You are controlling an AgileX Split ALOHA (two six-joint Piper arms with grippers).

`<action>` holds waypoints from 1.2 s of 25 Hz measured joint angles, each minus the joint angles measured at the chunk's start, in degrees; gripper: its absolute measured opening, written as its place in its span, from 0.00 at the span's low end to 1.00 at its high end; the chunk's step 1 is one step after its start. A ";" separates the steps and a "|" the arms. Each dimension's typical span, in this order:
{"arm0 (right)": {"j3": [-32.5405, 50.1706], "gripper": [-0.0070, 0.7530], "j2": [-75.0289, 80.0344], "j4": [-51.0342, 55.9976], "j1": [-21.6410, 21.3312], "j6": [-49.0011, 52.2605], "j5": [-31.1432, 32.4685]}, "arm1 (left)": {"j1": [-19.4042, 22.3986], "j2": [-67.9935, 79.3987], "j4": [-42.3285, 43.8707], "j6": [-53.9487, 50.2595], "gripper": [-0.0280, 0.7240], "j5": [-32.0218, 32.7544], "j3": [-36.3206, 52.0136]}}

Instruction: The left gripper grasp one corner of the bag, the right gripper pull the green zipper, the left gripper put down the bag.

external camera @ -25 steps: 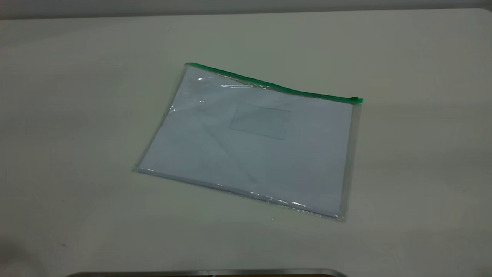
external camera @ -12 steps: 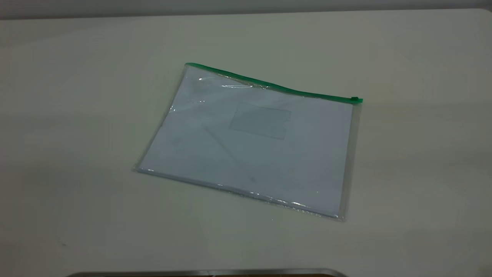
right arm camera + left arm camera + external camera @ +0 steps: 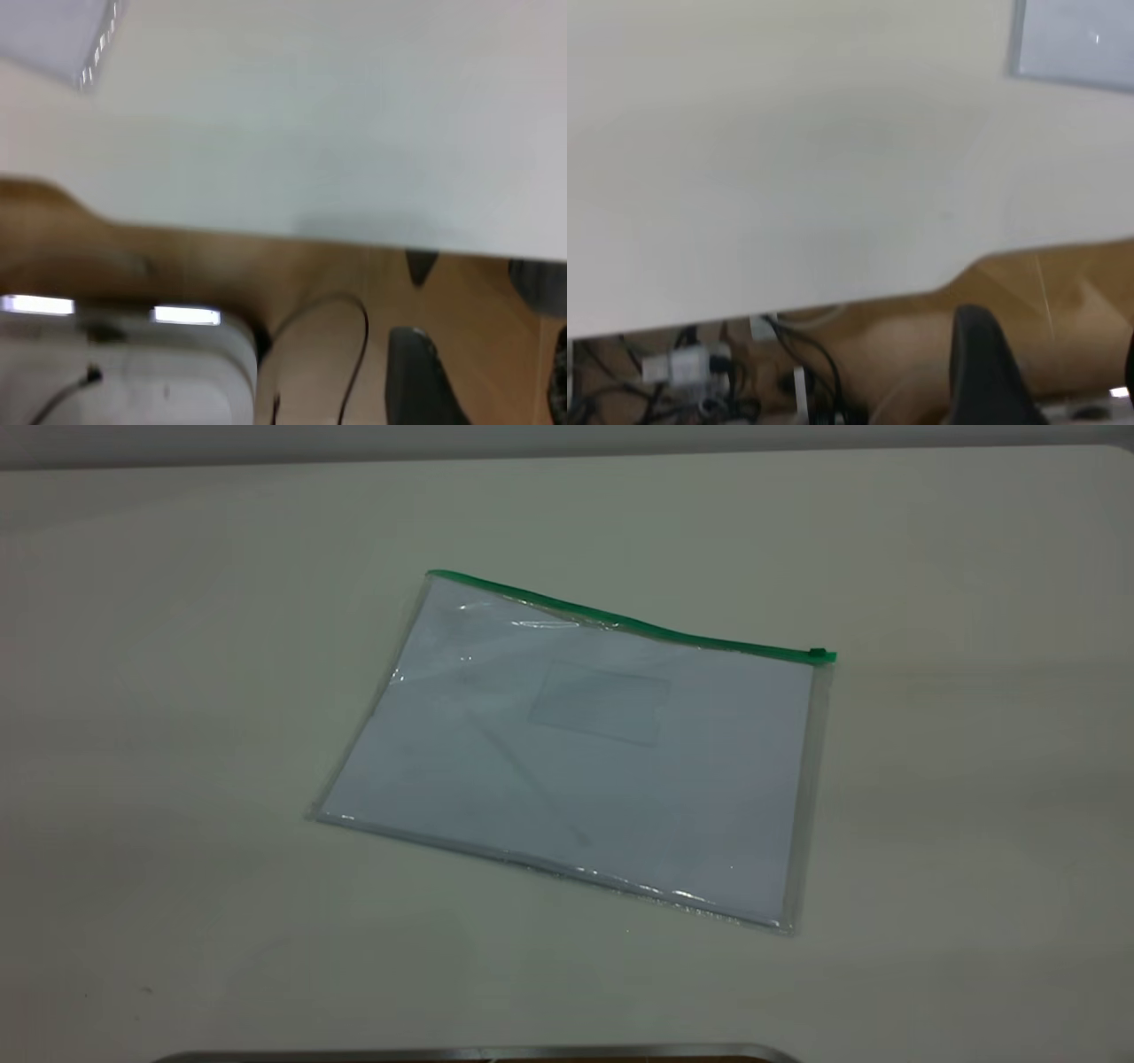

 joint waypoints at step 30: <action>0.00 0.53 -32.78 0.00 -2.19 0.00 1.98 | -1.37 -12.80 0.28 -0.05 0.63 0.86 0.00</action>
